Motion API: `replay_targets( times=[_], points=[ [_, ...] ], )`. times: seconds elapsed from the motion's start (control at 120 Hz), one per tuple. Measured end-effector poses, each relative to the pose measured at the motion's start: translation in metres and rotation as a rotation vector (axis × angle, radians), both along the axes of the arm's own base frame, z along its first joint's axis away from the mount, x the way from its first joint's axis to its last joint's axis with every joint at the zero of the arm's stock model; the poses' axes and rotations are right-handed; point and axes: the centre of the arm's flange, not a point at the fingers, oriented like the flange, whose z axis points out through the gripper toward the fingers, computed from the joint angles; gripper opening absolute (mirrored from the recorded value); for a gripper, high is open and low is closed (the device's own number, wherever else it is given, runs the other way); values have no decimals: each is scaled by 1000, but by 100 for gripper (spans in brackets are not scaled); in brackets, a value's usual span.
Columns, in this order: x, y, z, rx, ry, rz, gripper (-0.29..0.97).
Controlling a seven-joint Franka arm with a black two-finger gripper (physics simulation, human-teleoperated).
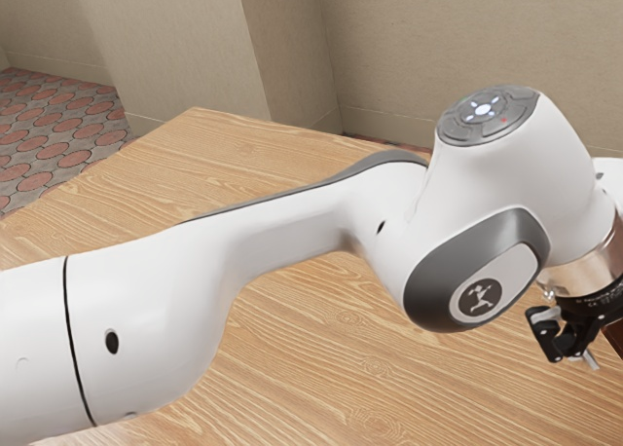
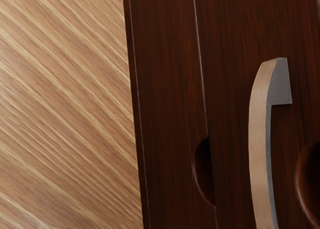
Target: Pull the drawer handle with one arm to open the drawer
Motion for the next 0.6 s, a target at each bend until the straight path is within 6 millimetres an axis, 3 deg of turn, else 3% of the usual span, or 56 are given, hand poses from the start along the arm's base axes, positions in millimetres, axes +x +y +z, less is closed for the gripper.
replay_targets(
  times=[0.6],
  points=[
    [6,-5,-13,-4,-32,15,68]
  ],
)
